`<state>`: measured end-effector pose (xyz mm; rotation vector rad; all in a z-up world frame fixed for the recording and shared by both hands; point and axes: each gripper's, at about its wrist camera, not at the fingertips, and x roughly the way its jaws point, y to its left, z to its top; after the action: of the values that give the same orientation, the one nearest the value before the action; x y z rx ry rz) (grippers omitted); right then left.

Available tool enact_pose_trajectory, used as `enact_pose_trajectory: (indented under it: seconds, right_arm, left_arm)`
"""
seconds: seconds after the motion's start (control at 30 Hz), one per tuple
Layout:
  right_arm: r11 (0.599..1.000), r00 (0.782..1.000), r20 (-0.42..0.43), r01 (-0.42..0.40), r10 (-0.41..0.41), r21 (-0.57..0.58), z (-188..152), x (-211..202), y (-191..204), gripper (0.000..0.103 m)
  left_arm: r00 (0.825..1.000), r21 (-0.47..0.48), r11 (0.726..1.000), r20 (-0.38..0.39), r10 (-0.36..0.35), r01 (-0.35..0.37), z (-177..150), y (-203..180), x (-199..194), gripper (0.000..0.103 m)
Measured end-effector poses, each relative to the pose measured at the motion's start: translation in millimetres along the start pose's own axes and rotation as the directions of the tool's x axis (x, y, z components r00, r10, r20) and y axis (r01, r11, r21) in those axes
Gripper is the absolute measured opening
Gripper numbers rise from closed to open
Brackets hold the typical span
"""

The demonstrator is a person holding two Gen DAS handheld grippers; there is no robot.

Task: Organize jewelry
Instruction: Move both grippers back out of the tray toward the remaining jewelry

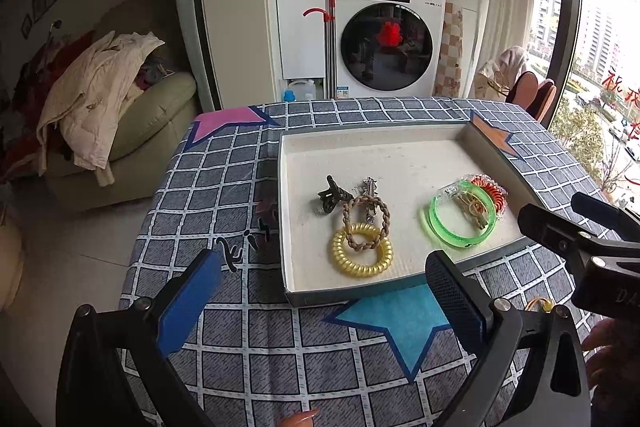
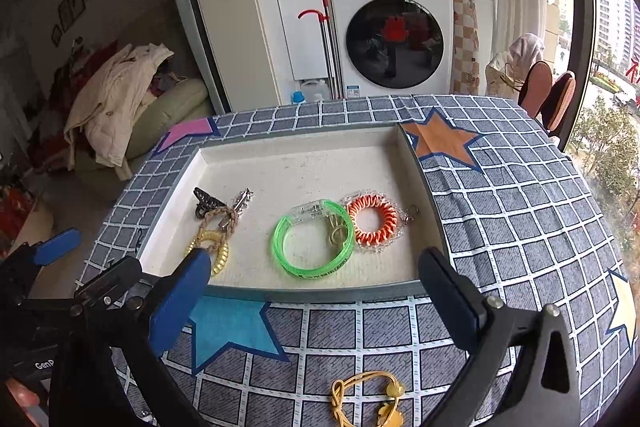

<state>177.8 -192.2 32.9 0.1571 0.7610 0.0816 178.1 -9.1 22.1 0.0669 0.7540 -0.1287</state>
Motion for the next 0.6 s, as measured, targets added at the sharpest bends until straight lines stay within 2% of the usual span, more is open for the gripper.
enact_pose_trajectory:
  seconds: [0.23, 0.6]
  right_arm:
    - [1.000, 1.000, -0.007, -0.001, 0.002, 0.020, -1, -7, -6, 0.103]
    - [0.998, 0.997, -0.044, 0.056, -0.057, -0.021, -9, -18, -4, 0.103]
  left_arm:
    - [1.000, -0.007, 1.000, 0.003, 0.022, -0.022, -5, 4, -9, 0.103]
    - [1.000, -0.028, 1.000, -0.019, -0.001, 0.000, -23, 18, -19, 0.103]
